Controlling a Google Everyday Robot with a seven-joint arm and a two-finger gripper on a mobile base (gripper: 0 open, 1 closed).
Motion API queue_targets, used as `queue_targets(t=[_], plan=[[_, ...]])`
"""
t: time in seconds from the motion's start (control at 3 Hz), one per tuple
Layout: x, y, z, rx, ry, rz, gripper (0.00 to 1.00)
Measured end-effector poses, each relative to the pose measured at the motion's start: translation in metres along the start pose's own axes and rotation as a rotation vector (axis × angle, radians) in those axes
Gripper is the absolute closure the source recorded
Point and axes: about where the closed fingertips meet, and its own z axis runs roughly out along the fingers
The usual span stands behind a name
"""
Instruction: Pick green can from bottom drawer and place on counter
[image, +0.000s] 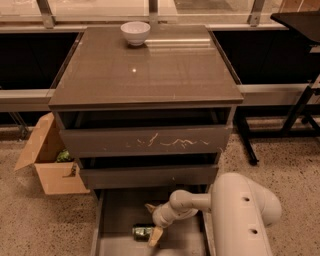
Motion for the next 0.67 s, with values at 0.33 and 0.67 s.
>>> queue_targets(t=[0.33, 0.67], plan=[[0.009, -0.003, 0.019, -0.009, 0.013, -0.006, 0.07], [0.017, -0.007, 0.037, -0.022, 0.042, -0.016, 0.29]])
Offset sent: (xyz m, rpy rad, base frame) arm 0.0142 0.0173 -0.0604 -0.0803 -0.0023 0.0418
